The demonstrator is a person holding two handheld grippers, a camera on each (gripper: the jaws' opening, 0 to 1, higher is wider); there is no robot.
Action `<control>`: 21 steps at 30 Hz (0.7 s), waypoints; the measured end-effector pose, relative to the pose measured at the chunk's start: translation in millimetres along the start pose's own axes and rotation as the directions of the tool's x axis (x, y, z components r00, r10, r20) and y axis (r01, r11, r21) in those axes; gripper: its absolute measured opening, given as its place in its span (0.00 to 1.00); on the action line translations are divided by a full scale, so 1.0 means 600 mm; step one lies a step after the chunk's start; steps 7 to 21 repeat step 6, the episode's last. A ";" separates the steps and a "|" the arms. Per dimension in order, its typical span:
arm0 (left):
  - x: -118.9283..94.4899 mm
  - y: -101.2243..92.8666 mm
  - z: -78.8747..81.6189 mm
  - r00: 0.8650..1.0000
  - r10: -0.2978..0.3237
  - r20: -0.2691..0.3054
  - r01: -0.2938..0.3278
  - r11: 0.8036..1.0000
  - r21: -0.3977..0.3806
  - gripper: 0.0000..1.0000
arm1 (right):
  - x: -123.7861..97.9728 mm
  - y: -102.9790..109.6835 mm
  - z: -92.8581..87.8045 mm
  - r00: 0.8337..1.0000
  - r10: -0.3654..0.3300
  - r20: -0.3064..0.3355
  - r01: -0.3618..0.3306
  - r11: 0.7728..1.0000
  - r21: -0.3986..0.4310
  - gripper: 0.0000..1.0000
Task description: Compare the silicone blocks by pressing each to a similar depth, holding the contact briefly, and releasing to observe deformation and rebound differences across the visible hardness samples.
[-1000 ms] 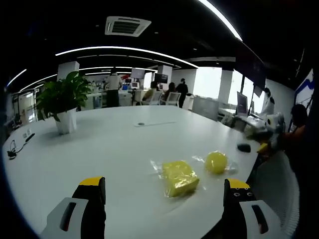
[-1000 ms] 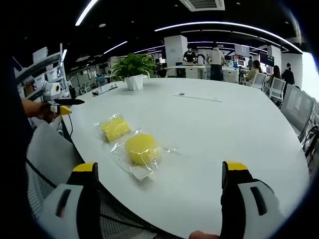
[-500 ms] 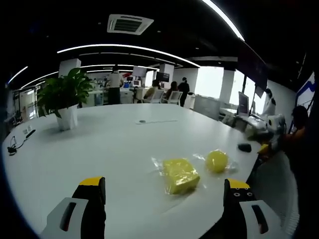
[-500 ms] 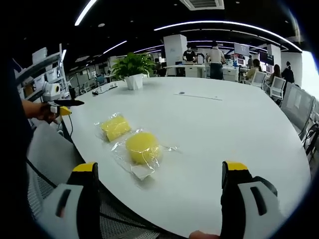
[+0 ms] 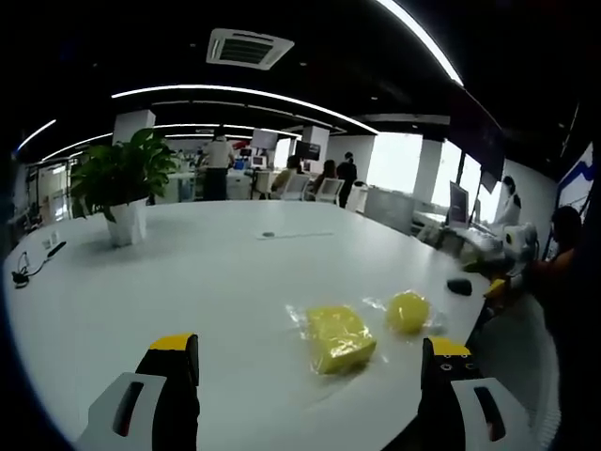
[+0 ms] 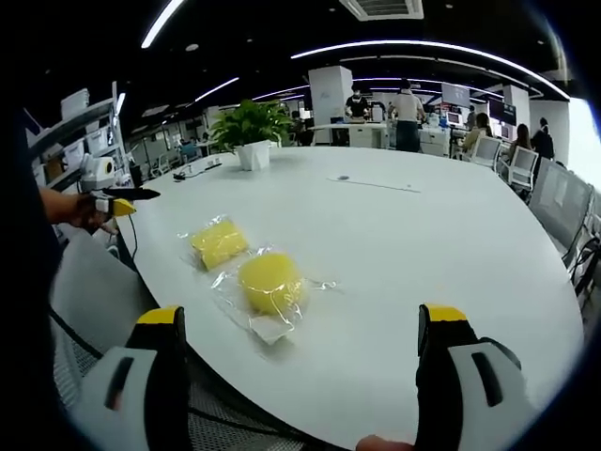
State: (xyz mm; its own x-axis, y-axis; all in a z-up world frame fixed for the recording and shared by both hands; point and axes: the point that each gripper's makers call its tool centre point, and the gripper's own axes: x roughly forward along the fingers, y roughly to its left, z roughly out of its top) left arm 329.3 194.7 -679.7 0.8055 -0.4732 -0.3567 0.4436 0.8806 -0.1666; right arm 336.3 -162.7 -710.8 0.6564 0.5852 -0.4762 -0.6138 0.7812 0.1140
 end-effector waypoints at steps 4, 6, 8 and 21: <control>0.000 -0.003 -0.001 1.000 0.003 -0.005 -0.003 1.000 -0.004 1.00 | -0.003 -0.005 -0.004 1.000 -0.013 -0.001 0.013 1.000 0.017 0.96; 0.001 -0.007 0.001 1.000 -0.005 -0.001 0.005 1.000 0.009 1.00 | -0.004 -0.006 -0.003 1.000 -0.016 0.003 0.016 1.000 0.015 0.96; 0.001 -0.007 0.001 1.000 -0.005 -0.001 0.005 1.000 0.009 1.00 | -0.004 -0.006 -0.003 1.000 -0.016 0.003 0.016 1.000 0.015 0.96; 0.001 -0.007 0.001 1.000 -0.005 -0.001 0.005 1.000 0.009 1.00 | -0.004 -0.006 -0.003 1.000 -0.016 0.003 0.016 1.000 0.015 0.96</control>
